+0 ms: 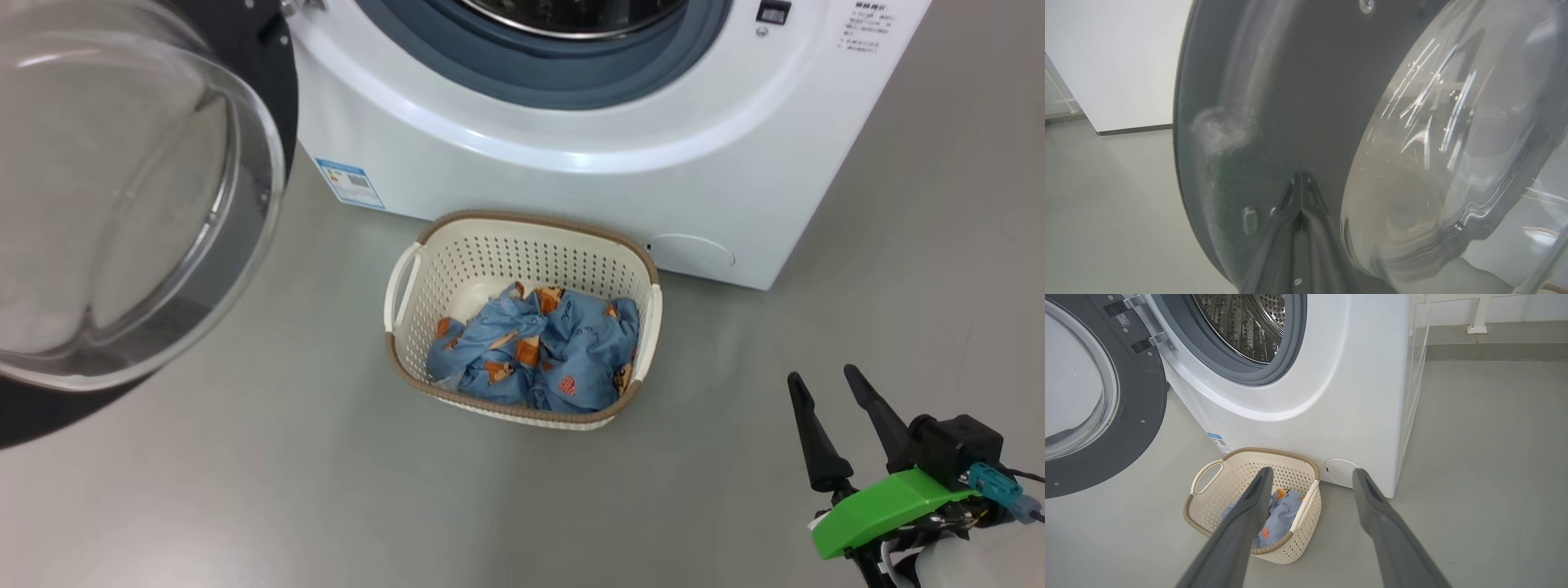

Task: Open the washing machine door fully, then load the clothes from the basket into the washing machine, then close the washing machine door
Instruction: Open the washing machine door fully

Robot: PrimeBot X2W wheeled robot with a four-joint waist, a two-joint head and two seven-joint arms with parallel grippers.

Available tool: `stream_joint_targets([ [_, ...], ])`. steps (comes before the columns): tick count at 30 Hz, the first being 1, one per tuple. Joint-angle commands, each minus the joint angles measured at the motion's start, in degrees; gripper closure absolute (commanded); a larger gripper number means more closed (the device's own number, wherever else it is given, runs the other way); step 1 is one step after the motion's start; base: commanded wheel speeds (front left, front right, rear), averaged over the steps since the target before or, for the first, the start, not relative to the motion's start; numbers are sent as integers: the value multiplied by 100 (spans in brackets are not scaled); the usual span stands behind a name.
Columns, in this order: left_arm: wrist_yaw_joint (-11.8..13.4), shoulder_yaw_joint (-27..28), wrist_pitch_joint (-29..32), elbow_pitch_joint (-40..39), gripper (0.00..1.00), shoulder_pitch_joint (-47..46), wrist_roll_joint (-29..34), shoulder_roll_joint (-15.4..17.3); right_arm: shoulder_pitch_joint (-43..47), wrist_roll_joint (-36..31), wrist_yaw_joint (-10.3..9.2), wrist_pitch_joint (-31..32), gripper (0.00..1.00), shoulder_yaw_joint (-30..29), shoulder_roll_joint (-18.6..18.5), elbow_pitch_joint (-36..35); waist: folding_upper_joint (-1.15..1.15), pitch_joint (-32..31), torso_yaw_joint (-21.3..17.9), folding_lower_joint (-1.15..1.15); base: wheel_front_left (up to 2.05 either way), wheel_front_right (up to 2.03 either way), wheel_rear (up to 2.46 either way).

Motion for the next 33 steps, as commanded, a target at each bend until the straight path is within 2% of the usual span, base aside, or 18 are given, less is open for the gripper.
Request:
stream_joint_targets([
  [1,-80,338,-34,84,100,-323,99,481,-190,-53,9,-69,0,169,-51,-150,0,121,-42,0,0,0,0],
  [10,-413,787,-34,910,100,-929,295,780,-364,-74,9,-69,0,211,-103,-162,0,377,-121,0,0,0,0],
  [20,-556,951,-35,1314,100,-1250,593,901,-456,-85,9,-69,0,228,-92,-131,0,456,-167,0,0,0,0],
  [26,-730,1082,-35,1259,100,-1186,625,670,-418,-76,9,-69,0,205,-49,-83,0,296,-156,0,0,0,0],
  [33,-921,1208,-35,815,100,-739,688,202,-292,-48,9,-69,0,196,-3,-54,0,2,-119,0,0,0,0],
])
